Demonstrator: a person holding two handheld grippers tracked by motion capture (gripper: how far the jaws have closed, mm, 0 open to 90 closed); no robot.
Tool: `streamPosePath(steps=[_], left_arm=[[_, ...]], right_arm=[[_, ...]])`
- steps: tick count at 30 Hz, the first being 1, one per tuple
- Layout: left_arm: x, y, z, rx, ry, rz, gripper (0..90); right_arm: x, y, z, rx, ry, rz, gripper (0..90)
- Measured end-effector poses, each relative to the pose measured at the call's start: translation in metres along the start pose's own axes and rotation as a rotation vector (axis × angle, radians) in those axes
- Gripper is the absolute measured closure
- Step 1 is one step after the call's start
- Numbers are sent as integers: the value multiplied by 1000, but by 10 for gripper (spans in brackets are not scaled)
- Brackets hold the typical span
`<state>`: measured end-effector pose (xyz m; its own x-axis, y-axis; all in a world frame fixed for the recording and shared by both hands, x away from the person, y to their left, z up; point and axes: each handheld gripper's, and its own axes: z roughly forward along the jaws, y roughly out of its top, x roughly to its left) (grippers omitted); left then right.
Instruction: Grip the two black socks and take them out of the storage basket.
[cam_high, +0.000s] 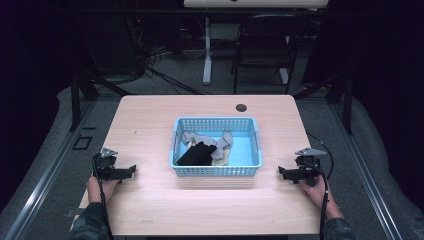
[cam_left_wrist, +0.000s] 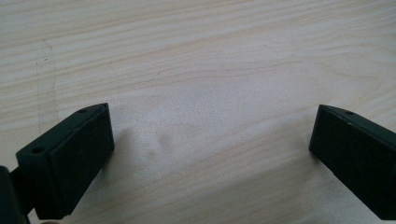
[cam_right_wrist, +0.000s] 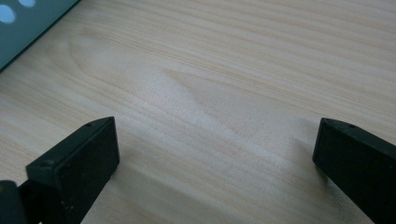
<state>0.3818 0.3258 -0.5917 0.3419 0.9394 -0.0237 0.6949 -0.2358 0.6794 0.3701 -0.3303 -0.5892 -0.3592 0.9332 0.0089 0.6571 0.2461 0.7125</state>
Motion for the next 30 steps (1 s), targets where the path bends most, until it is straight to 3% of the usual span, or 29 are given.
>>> streamPosePath(steps=[9,17,19,25,30], left_arm=[[2,1,-3,10,-17,-8,2],[3,10,-16,-2,-41,-26,2],[2,11,-19,1,-43,-15,3],[-1,21,-28,1,-104,-35,2],[-6,32,-36,11,-148,-25,2]], right_arm=[[0,0,0,1,-3,-1,0],[0,0,0,2,-4,-1,0],[0,0,0,2,-3,-1,0],[0,0,0,1,-4,-1,0],[0,0,0,2,-3,-1,0]])
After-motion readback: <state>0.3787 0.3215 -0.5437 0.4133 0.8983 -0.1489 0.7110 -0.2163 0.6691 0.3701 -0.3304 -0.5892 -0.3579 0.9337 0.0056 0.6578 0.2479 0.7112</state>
